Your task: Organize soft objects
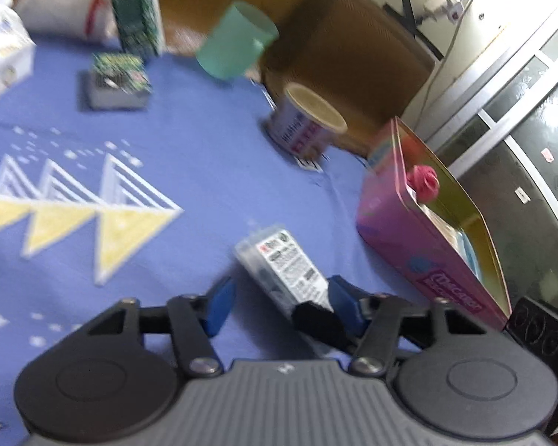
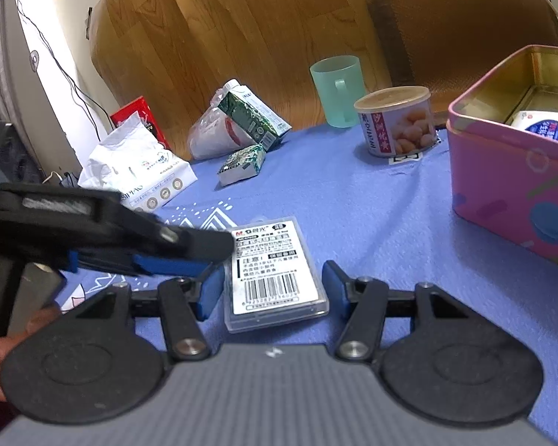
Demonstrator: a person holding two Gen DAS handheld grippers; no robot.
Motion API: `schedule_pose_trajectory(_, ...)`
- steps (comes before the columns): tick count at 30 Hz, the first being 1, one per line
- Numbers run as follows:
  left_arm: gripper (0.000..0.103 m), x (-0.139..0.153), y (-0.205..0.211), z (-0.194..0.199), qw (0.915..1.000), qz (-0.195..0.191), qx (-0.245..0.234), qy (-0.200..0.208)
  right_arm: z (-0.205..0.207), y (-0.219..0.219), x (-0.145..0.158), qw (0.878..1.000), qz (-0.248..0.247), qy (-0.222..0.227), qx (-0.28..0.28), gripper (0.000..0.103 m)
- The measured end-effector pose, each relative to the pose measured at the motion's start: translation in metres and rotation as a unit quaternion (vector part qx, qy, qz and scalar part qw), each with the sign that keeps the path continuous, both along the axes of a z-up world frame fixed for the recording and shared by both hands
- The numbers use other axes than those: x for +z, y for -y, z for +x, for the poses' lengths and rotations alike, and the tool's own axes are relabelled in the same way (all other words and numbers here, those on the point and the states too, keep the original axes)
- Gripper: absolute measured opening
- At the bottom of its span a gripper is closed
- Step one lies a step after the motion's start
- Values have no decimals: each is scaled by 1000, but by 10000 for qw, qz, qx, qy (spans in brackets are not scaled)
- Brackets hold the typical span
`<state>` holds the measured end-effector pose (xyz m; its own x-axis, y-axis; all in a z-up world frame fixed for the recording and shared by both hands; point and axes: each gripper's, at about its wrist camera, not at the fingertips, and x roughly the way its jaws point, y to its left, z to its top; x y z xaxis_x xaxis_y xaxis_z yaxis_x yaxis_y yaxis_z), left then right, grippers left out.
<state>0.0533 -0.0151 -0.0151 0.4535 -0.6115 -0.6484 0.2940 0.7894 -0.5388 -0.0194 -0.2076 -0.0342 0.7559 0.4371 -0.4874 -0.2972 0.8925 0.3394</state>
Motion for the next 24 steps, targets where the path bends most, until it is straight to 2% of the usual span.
schedule_pose_trajectory(2,38,1,10,2,9999,-32,-102,-35,-4,1,1,10000,-8,48,-4,60)
schedule_pose_trajectory(8,37,41,55,-2,9963,3,-623,587,-27,19,23,9958,-257,773,-420,60)
schedule_pose_trajectory(12,37,68,112,1,9878,-45,-1201,987,-44,43,47,9815,-655,1490,-1010,60)
schedule_pose_trajectory(15,37,77,159,4,9801,-63,-1588,1186,-52,66,57,9662,-1016,1800,-1541,60)
schedule_pose_trajectory(19,38,67,216,14,9722,-9,-2000,1221,-56,102,57,9470,-1310,1847,-2277,60)
schedule_pose_trajectory(24,51,50,261,16,9682,540,-1982,1428,-45,145,43,9224,-1776,1512,-3079,62)
